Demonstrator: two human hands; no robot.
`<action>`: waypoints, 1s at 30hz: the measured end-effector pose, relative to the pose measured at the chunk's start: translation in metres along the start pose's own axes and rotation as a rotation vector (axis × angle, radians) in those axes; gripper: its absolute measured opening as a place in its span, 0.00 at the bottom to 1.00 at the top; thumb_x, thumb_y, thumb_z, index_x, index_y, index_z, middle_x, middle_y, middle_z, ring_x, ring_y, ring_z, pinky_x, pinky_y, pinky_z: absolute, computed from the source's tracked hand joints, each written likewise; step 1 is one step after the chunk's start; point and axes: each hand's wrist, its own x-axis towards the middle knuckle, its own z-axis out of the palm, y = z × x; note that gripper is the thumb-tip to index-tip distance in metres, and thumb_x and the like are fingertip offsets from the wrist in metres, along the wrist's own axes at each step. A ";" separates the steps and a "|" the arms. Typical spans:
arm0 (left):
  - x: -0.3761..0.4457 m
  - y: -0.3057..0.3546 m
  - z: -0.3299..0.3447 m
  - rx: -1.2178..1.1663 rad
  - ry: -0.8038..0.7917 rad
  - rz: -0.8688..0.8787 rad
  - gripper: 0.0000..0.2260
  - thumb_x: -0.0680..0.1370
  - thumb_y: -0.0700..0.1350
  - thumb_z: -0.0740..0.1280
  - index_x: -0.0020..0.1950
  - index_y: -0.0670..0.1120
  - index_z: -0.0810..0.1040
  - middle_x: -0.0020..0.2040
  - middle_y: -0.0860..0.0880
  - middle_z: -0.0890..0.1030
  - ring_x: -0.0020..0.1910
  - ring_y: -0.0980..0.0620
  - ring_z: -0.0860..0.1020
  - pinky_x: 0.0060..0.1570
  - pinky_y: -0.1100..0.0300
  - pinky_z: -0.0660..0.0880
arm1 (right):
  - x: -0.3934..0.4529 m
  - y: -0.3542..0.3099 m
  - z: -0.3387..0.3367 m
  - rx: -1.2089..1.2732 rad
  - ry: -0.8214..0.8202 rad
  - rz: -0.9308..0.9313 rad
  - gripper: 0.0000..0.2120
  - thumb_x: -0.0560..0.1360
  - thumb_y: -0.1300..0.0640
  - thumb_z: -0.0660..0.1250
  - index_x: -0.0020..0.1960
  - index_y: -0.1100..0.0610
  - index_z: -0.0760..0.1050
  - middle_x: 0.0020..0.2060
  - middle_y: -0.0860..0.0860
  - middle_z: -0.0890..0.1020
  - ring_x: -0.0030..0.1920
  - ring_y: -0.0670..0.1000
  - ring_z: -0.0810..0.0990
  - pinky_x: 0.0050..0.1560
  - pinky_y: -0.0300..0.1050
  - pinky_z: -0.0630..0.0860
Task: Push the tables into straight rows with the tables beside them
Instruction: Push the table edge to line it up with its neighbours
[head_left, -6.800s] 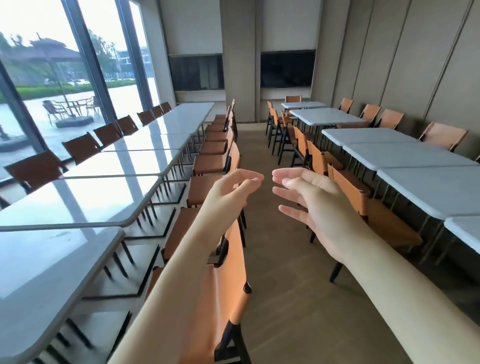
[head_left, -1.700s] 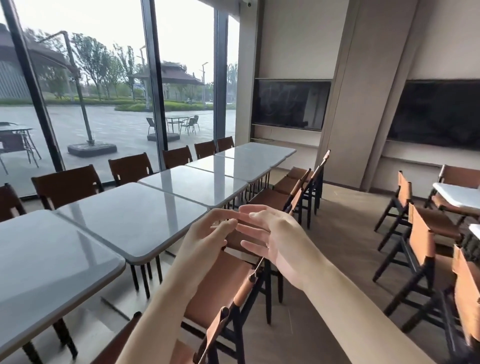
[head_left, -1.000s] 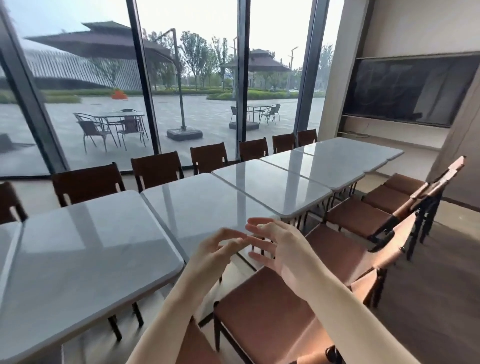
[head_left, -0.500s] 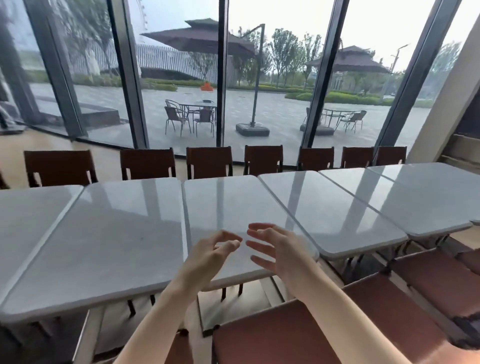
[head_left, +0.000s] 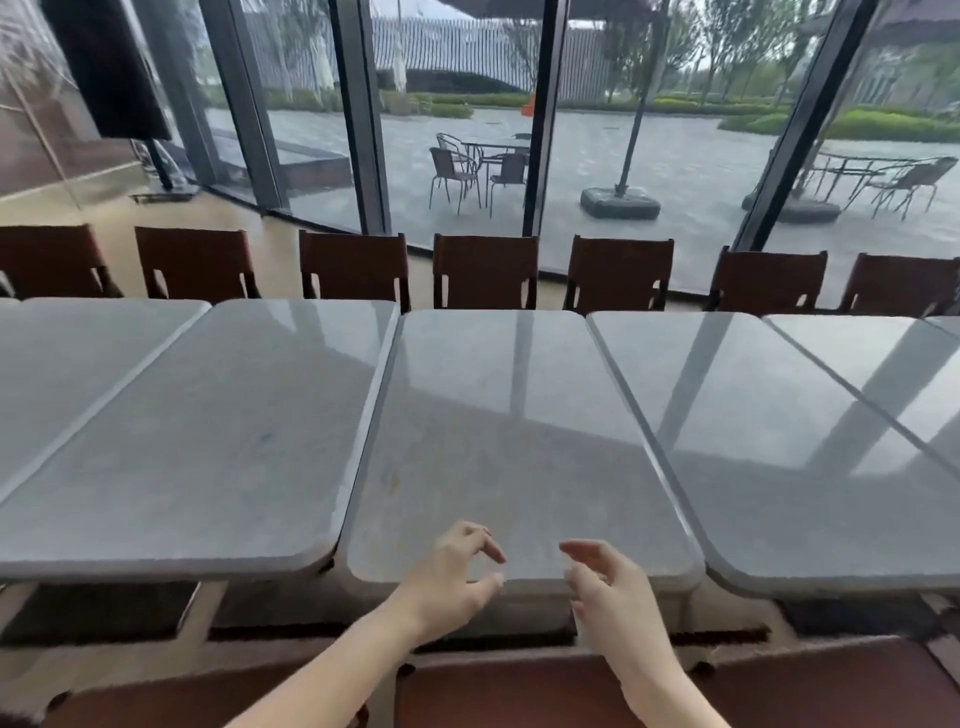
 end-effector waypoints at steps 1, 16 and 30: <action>0.011 -0.014 0.008 0.017 -0.016 -0.015 0.08 0.79 0.50 0.69 0.51 0.63 0.73 0.66 0.60 0.69 0.71 0.58 0.70 0.67 0.65 0.63 | 0.017 0.012 0.003 -0.096 -0.012 -0.025 0.12 0.78 0.63 0.66 0.54 0.47 0.80 0.53 0.44 0.83 0.59 0.49 0.81 0.56 0.45 0.76; 0.109 -0.164 0.039 0.687 -0.223 0.031 0.52 0.68 0.66 0.74 0.80 0.64 0.42 0.82 0.57 0.36 0.78 0.51 0.29 0.70 0.35 0.25 | 0.211 0.162 0.022 -1.195 -0.282 -0.443 0.52 0.65 0.15 0.51 0.81 0.42 0.58 0.81 0.56 0.60 0.80 0.54 0.52 0.77 0.54 0.42; 0.110 -0.177 0.044 0.710 -0.167 0.081 0.53 0.67 0.74 0.69 0.79 0.67 0.37 0.81 0.58 0.34 0.78 0.53 0.28 0.72 0.32 0.29 | 0.206 0.170 0.022 -1.138 -0.181 -0.409 0.37 0.71 0.22 0.49 0.77 0.33 0.60 0.79 0.45 0.64 0.80 0.45 0.53 0.79 0.49 0.47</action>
